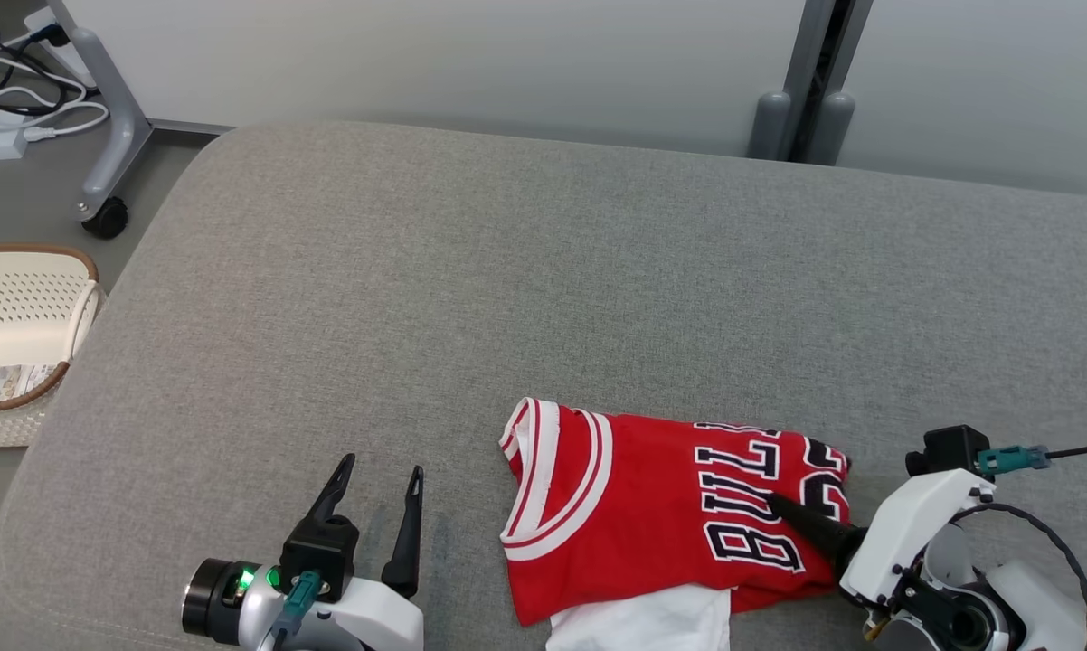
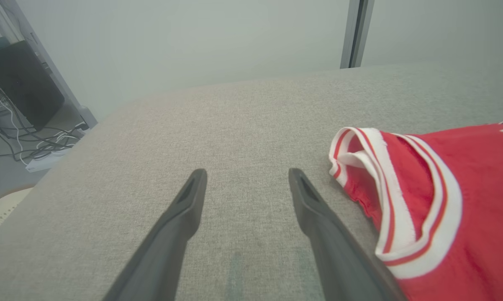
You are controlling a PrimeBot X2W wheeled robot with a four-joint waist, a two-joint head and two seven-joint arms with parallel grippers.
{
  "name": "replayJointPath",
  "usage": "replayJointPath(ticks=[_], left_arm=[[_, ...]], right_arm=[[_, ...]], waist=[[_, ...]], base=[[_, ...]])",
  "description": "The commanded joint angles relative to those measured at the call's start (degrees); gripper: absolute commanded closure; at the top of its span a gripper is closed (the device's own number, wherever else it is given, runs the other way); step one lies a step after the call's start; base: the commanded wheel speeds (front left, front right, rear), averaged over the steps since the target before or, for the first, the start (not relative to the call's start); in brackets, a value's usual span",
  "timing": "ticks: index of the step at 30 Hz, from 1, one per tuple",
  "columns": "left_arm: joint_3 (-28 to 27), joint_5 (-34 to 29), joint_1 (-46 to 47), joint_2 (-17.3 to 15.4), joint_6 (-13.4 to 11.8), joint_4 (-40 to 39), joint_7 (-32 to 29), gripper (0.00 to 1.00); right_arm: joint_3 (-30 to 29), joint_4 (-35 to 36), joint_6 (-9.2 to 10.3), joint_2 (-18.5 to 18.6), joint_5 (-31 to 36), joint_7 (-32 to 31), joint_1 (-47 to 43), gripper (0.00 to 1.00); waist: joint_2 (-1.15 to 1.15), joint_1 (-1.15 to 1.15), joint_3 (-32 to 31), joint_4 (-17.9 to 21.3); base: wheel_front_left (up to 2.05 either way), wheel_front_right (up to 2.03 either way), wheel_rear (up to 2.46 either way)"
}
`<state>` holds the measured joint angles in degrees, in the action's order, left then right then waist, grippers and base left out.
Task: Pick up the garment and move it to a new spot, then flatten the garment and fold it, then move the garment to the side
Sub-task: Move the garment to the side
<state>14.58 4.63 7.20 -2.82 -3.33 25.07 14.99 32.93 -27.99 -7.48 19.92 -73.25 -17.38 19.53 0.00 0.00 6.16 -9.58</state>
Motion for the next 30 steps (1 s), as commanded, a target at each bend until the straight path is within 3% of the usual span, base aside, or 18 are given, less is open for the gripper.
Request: replayJointPath(ticks=[1,10,22,30], left_arm=[[-0.04,-0.42,0.24,-0.24,0.14,0.10,0.21,0.00],[0.19,0.23,-0.36,-0.23,-0.04,0.87,0.21,0.00],[1.44,1.90,0.98,-0.24,-0.82,0.92,0.21,0.00],[1.76,2.25,2.03,-0.24,-1.08,1.22,0.21,0.00]], right_arm=[[0.66,-0.08,-0.03,0.38,0.11,0.62,0.65,1.00],[5.34,0.00,-0.03,6.05,2.72,4.52,4.08,1.00],[7.95,0.96,-0.03,21.14,6.11,3.55,11.56,1.00],[6.45,-3.23,-0.03,30.87,6.72,2.91,16.12,1.00]], waist=[[0.00,0.00,-0.08,-0.06],[0.00,0.00,-0.90,0.92],[0.00,0.00,0.29,2.74],[0.00,0.00,2.48,3.22]], base=[[0.00,0.00,0.00],[0.00,0.00,0.00],[0.00,0.00,0.00],[0.00,0.00,0.00]])
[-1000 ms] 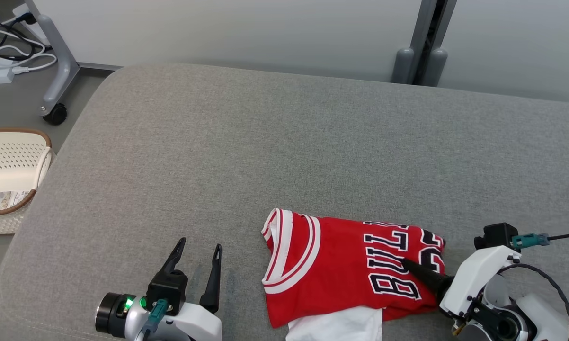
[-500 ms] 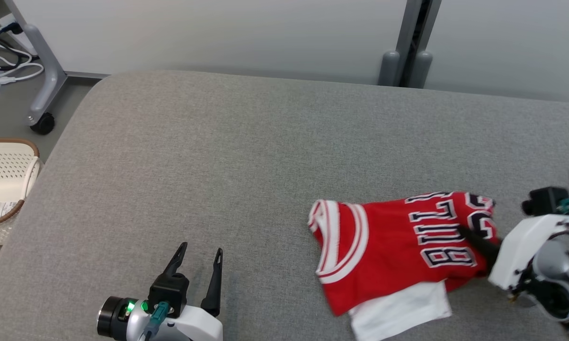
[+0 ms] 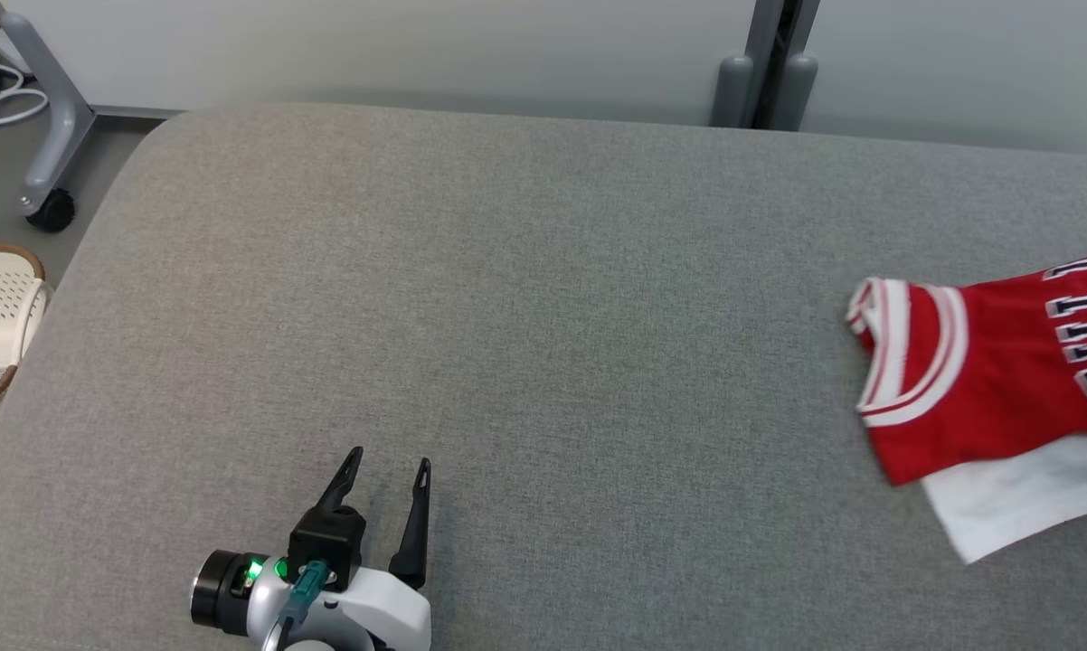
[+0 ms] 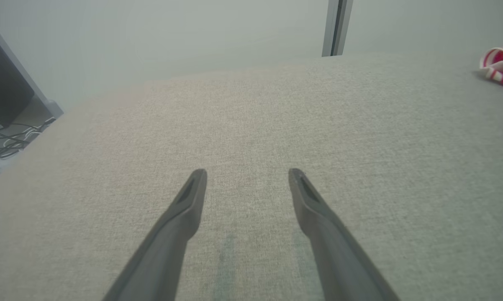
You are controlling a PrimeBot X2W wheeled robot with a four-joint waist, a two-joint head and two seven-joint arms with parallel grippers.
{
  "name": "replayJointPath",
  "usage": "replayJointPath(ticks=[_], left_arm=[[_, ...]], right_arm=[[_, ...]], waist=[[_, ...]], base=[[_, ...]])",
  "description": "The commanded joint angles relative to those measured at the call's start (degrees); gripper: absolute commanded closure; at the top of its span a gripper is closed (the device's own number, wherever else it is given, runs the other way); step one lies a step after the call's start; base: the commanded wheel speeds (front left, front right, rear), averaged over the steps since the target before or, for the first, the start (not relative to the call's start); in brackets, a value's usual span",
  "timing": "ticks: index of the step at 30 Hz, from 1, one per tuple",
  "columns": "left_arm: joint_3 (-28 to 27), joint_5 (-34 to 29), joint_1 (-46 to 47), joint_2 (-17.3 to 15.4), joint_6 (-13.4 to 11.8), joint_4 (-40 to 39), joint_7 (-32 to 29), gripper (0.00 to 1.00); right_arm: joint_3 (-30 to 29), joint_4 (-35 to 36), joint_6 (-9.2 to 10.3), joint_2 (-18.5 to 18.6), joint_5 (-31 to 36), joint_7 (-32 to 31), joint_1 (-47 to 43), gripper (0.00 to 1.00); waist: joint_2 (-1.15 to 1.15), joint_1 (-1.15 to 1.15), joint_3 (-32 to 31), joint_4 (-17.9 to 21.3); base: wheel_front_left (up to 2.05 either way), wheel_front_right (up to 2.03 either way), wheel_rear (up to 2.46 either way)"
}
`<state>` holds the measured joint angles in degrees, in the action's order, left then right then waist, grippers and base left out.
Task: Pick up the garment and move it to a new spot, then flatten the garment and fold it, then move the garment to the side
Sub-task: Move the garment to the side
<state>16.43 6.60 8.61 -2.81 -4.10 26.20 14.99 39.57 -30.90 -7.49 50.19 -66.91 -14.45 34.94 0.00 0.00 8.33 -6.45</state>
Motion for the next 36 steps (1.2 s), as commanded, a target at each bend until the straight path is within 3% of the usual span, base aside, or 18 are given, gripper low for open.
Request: replayJointPath(ticks=[1,10,18,25,36], left_arm=[[-0.09,0.26,0.86,-0.25,-0.31,0.07,0.21,0.00],[0.06,-0.44,2.58,-0.25,0.21,0.36,0.21,0.00],[-0.22,-1.10,3.32,-0.24,0.46,0.65,0.21,0.00],[0.34,-1.48,4.88,-0.25,0.52,0.62,0.21,0.00],[0.10,-2.45,6.44,-0.24,0.80,1.14,0.21,0.00]], right_arm=[[-0.29,-1.03,-0.02,1.58,0.84,-0.01,1.31,1.00],[-0.30,-8.86,-0.01,7.22,4.88,-0.50,6.14,1.00],[-0.58,-15.44,-0.01,9.40,7.86,-0.32,9.32,1.00],[0.82,-23.94,-0.01,9.39,14.60,0.68,11.70,1.00],[0.65,-32.37,-0.01,4.42,18.81,4.31,13.25,1.00]], waist=[[0.00,0.00,0.60,0.14],[0.00,0.00,3.42,0.07],[0.00,0.00,5.62,0.28],[0.00,0.00,8.15,0.46],[0.00,0.00,11.63,0.26]], base=[[0.00,0.00,0.00],[0.00,0.00,0.00],[0.00,0.00,0.00],[0.00,0.00,0.00],[0.00,0.00,0.00]])
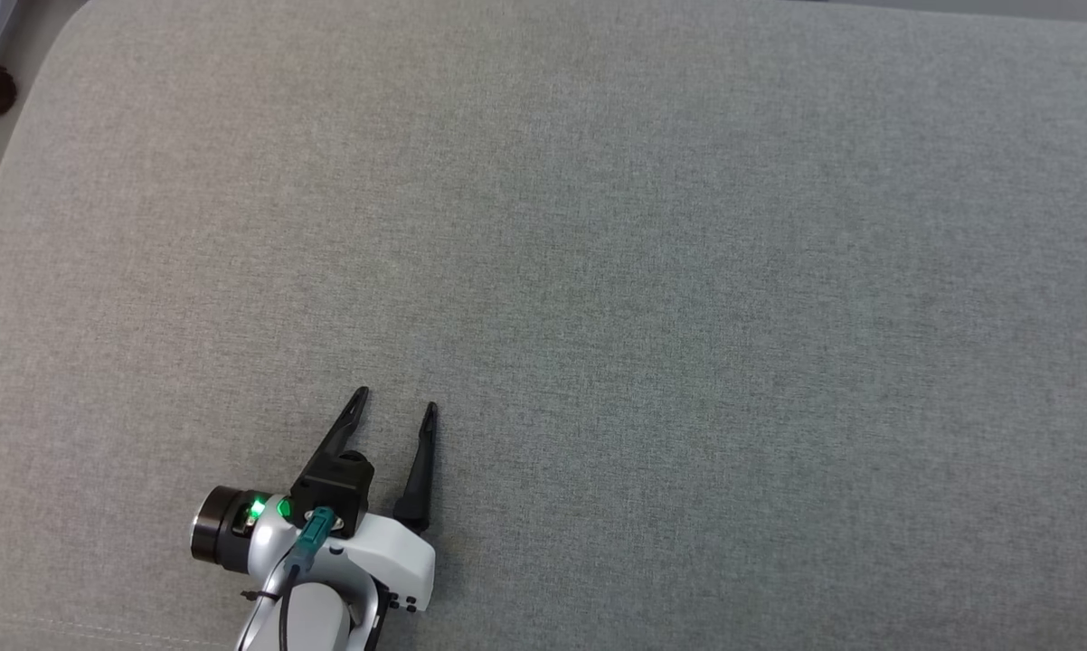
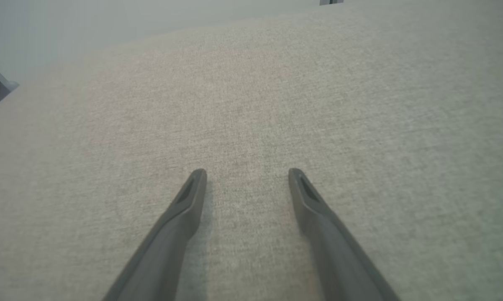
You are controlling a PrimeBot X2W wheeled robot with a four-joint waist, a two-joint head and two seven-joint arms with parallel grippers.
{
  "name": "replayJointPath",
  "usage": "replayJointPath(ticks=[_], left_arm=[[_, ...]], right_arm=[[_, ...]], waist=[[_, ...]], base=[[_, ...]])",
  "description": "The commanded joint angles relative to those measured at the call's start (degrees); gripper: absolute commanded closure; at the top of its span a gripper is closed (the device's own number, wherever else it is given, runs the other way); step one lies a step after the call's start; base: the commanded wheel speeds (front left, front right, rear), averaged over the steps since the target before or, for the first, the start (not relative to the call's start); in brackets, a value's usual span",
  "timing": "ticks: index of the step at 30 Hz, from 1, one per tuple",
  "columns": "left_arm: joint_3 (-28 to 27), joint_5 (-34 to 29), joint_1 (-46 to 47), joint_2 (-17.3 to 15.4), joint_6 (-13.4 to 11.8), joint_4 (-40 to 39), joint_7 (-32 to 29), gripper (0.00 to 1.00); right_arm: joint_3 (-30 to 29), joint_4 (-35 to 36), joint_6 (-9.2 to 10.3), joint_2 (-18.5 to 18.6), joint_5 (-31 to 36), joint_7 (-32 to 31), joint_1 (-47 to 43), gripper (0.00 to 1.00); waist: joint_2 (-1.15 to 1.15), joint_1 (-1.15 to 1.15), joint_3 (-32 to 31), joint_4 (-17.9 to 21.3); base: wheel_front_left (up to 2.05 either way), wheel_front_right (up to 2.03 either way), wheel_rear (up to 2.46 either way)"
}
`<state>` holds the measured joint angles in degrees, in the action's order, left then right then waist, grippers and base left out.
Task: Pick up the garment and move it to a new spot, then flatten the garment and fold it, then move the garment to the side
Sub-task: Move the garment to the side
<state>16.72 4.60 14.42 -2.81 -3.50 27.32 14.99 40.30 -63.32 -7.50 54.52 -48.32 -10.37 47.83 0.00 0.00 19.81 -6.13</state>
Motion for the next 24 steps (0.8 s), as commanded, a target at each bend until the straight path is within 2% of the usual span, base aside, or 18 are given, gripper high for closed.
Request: replayJointPath(ticks=[1,5,6,7,8,15,24], left_arm=[[-0.28,-0.63,0.71,-0.26,0.24,0.07,0.21,0.00],[-0.80,-1.03,1.03,-0.28,0.38,0.25,0.08,0.00],[-0.92,-1.12,1.07,-0.28,0.43,0.29,0.08,0.00],[-1.04,-1.14,1.07,-0.28,0.45,0.35,0.07,0.00],[-1.19,-1.16,1.05,-0.29,0.51,0.41,0.07,0.00],[-1.49,-1.19,0.22,-0.25,0.81,0.84,0.09,0.00],[-0.12,0.32,-1.17,-0.26,0.41,1.26,0.10,0.00]], right_arm=[[-0.07,-0.71,0.00,-0.45,0.31,0.61,0.17,1.00],[-0.16,-3.84,0.00,-2.11,0.61,2.22,-0.56,1.00],[-0.21,-4.50,0.00,-2.45,0.81,2.79,-0.50,0.73],[-0.35,-5.21,0.00,-2.76,1.08,3.78,-0.17,0.10],[-0.61,-5.97,0.00,-3.14,1.01,4.39,0.19,0.00],[0.21,-8.20,0.00,-4.85,3.57,7.51,2.82,0.00],[2.08,-9.33,0.00,-5.02,7.93,9.22,7.32,0.00]], waist=[[0.00,0.00,0.38,-0.13],[0.00,0.00,0.98,-0.33],[0.00,0.00,1.06,-0.35],[0.00,0.00,1.10,-0.36],[0.00,0.00,1.09,-0.32],[0.00,0.00,-0.56,0.41],[0.00,0.00,-5.07,0.98]], base=[[0.00,0.00,0.00],[0.00,0.00,0.00],[0.00,0.00,0.00],[0.00,0.00,0.00],[0.00,0.00,0.00],[0.00,0.00,0.00],[0.00,0.00,0.00]])
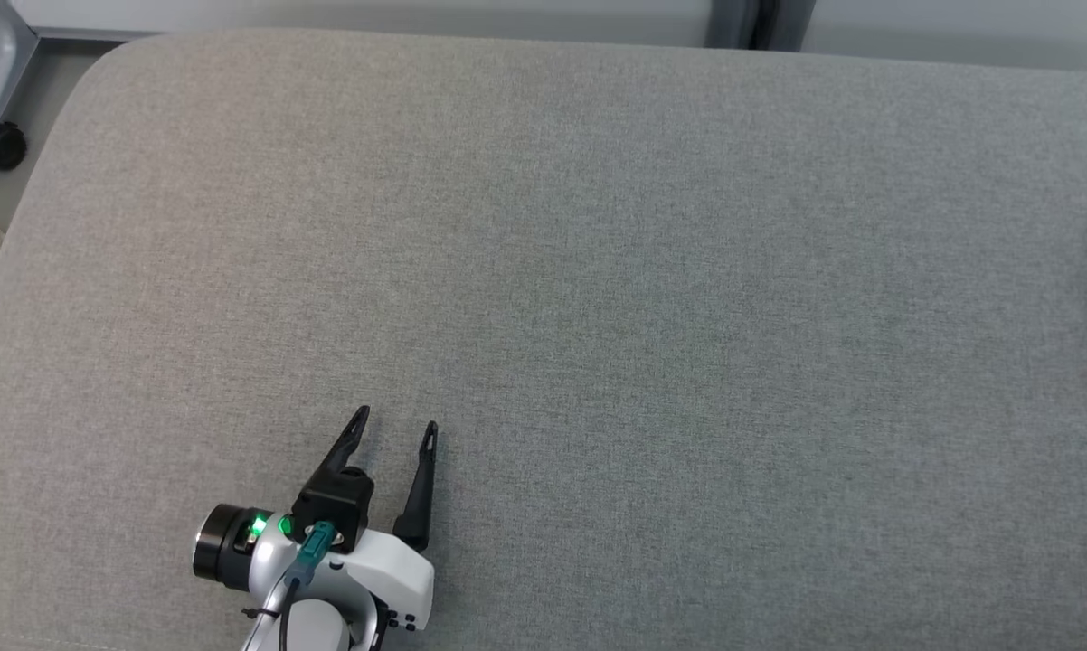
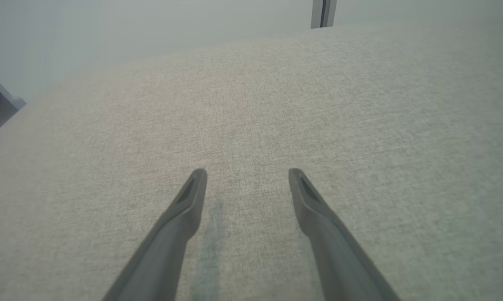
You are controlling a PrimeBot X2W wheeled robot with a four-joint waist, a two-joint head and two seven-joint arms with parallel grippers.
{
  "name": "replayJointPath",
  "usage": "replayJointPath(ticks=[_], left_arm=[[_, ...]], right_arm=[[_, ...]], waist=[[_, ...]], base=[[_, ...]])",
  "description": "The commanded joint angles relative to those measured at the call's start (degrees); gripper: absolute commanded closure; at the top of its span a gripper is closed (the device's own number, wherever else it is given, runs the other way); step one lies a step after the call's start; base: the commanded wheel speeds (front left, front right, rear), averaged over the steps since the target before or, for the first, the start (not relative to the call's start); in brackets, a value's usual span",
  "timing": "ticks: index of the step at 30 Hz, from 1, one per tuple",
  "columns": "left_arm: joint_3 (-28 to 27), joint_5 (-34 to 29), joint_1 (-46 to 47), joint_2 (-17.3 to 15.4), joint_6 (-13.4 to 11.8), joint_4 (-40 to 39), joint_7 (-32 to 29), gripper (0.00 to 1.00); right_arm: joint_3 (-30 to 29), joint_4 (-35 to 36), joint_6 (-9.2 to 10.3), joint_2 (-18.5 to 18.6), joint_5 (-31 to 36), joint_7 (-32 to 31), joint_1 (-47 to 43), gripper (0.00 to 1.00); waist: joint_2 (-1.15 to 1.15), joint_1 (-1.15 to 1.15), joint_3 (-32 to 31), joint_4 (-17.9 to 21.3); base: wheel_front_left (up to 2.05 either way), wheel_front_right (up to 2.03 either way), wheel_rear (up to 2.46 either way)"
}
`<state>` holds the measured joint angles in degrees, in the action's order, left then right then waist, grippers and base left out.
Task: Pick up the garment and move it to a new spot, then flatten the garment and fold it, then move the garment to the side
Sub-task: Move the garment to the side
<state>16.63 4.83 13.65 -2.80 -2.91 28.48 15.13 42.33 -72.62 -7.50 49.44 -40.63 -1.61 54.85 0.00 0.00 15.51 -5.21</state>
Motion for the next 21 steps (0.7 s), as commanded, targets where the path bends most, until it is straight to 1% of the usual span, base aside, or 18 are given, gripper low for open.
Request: replayJointPath(ticks=[1,6,9,11,16,17,18,21], left_arm=[[0.06,0.24,-0.53,-0.27,-0.23,0.14,-0.05,0.00],[-0.57,0.60,-2.02,-0.28,-0.55,-0.07,-0.05,0.00],[-1.46,0.38,-2.90,-0.24,-0.65,-0.80,-0.05,0.00],[-2.01,0.24,-3.89,-0.27,-0.72,-1.31,-0.05,0.00],[-3.50,0.97,-6.06,-0.25,-1.32,-4.04,-0.04,0.00],[-3.74,1.07,-6.49,-0.27,-1.52,-4.76,-0.05,0.00],[-3.74,1.07,-6.49,-0.27,-1.52,-4.76,-0.05,0.00],[-4.78,1.12,-7.50,-0.25,-2.02,-7.30,-0.05,0.00]], right_arm=[[0.18,-0.10,0.00,-0.15,0.67,0.79,0.78,0.00],[0.00,1.30,0.00,-2.71,0.56,4.22,1.81,0.00],[-0.75,3.92,0.00,-5.28,-1.08,7.63,0.84,0.00],[-1.22,6.89,0.00,-7.25,-3.02,9.95,-1.07,0.00],[-2.57,16.55,0.00,-10.00,-8.41,15.16,-5.93,0.00],[-3.18,18.73,0.00,-10.41,-9.53,15.75,-7.07,0.00],[-3.18,18.73,0.00,-10.41,-9.53,15.75,-7.07,0.00],[-4.95,26.29,0.00,-11.03,-11.05,16.76,-10.53,0.00]], waist=[[0.00,0.00,-1.35,0.07],[0.00,0.00,-4.28,0.38],[0.00,0.00,-6.13,0.88],[0.00,0.00,-7.68,1.29],[0.00,0.00,-11.13,2.52],[0.00,0.00,-11.65,2.78],[0.00,0.00,-11.65,2.78],[0.00,0.00,-12.54,3.73]], base=[[0.00,0.00,0.00],[0.00,0.00,0.00],[0.00,0.00,0.00],[0.00,0.00,0.00],[0.00,0.00,0.00],[0.00,0.00,0.00],[0.00,0.00,0.00],[0.00,0.00,0.00]])
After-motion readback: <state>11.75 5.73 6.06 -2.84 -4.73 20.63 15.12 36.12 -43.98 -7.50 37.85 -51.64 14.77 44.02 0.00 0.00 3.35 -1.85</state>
